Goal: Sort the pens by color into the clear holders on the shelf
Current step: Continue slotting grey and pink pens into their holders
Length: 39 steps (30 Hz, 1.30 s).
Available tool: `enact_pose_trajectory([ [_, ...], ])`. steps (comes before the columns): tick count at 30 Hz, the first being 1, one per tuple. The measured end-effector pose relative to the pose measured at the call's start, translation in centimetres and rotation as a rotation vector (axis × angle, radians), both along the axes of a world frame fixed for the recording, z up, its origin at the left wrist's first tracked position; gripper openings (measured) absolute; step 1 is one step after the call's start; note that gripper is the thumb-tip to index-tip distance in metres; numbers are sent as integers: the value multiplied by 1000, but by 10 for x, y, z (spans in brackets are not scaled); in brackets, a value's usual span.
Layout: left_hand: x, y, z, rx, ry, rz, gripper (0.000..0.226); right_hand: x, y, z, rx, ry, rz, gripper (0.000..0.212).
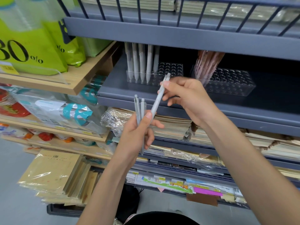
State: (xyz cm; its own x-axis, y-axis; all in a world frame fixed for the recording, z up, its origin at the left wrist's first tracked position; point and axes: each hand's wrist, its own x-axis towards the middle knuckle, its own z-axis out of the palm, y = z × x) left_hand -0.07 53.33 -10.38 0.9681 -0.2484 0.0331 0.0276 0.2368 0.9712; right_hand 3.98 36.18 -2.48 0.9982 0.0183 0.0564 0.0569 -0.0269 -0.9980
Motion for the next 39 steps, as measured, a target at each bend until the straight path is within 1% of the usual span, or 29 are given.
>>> enact_pose_trajectory([
  [3,2,0,-2,28,-20,47,20,-4,3,-3,-46,24,12,20],
  [6,2,2,-1,17,-1,75,17,-1,4,3,-86,0,15,11],
  [8,2,5,-1,-21,50,101,18,6,3,11,-77,-78,-70,6],
  [11,2,11,-3,-91,98,121,19,20,0,23,-82,-258,-261,11],
  [13,2,15,-4,-99,95,117,21,29,1,25,-160,-339,-371,17],
  [15,2,19,-3,-82,82,106,27,38,3,23,-227,-368,-447,19],
  [18,1,25,-2,-64,82,111,36,49,9,20,-309,-386,-487,10],
  [21,0,31,-4,-69,93,129,39,57,15,22,-406,-376,-474,19],
  [24,-2,38,-5,-56,83,133,31,68,20,24,-560,-312,-478,29],
  [27,-3,42,-5,-39,85,128,30,77,27,27,-665,-279,-457,31],
  [34,-5,51,-3,-8,86,128,31,85,37,28,-786,-296,-529,34],
  [39,-4,51,-3,-50,113,141,28,89,37,29,-836,-306,-519,37],
])
